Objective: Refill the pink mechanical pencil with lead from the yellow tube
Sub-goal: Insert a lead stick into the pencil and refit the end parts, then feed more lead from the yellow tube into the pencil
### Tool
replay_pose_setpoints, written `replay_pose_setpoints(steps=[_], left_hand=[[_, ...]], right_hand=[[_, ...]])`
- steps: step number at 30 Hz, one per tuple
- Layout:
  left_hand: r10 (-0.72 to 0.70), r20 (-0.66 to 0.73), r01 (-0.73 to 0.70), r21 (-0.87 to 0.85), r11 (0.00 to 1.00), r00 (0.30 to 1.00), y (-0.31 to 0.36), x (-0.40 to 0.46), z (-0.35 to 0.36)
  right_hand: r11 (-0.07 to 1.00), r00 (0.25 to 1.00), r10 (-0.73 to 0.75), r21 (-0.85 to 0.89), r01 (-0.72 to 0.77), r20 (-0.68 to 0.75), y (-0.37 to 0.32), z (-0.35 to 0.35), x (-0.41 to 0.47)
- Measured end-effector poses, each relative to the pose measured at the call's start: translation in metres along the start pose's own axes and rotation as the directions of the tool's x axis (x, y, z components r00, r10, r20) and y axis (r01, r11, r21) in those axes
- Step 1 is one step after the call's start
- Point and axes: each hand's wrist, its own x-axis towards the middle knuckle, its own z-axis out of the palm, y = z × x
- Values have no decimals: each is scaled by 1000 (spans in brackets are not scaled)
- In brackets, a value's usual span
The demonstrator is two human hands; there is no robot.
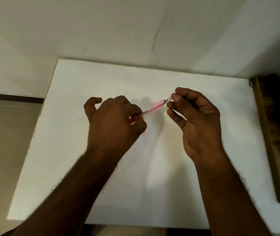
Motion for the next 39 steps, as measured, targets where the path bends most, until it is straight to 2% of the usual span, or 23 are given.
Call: replay_pose_setpoints(steps=[5, 11, 20, 24, 26, 29, 31, 33, 34, 36, 39], left_hand=[[-1, -3, 1, 4, 1000, 1000, -1, 0, 1], [-3, -3, 3, -9, 1000, 1000, -2, 0, 1], [27, -4, -27, 4, 1000, 1000, 2, -3, 2], [-2, -22, -1, -118, 993, 1000, 8, -1, 1], [7, -10, -8, -139, 990, 1000, 11, -2, 1], [37, 33, -31, -161, 986, 999, 13, -3, 1], [65, 44, -55, -190, 980, 997, 13, -3, 1], [72, 20, -67, -205, 976, 997, 9, 0, -1], [59, -4, -59, -214, 975, 998, 5, 1, -1], [11, -49, -21, -215, 976, 999, -4, 5, -2], [-74, -43, 66, -153, 986, 996, -13, 7, 0]], right_hand=[[999, 1000, -18, -35, 19, 23, 2, 1, -2], [985, 993, -103, -132, 108, 50, 4, 2, -1], [980, 992, -115, -157, 123, 58, 2, 4, -1], [986, 994, -37, -157, 53, 107, 0, 8, -4], [975, 988, 4, -219, 31, 156, 1, 11, -5], [947, 986, -26, -311, 77, 164, 2, 14, -7], [926, 991, -70, -361, 106, 112, 4, 12, -6], [857, 992, -121, -501, 119, 27, 7, 8, -4], [785, 988, -154, -608, 123, 1, 9, 5, -2], [598, 977, -212, -790, 137, 9, 15, 2, -1], [394, 968, -241, -905, 158, 64, 24, 3, -3]])
